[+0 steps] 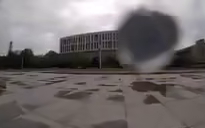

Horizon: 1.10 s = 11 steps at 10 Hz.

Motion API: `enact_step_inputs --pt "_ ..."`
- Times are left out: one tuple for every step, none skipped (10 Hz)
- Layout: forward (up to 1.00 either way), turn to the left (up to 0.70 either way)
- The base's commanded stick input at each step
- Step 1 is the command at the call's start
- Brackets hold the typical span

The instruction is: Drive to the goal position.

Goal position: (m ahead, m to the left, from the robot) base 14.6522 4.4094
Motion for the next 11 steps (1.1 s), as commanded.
enact_step_inputs --pt "0.70 0.00" --pt "0.70 0.00" --pt "0.70 0.00" --pt "0.70 0.02" --pt "0.70 0.03" --pt "0.70 0.11" --pt "0.70 0.28" --pt "0.70 0.35" --pt "0.70 0.29" --pt "0.70 0.19" --pt "0.70 0.06"
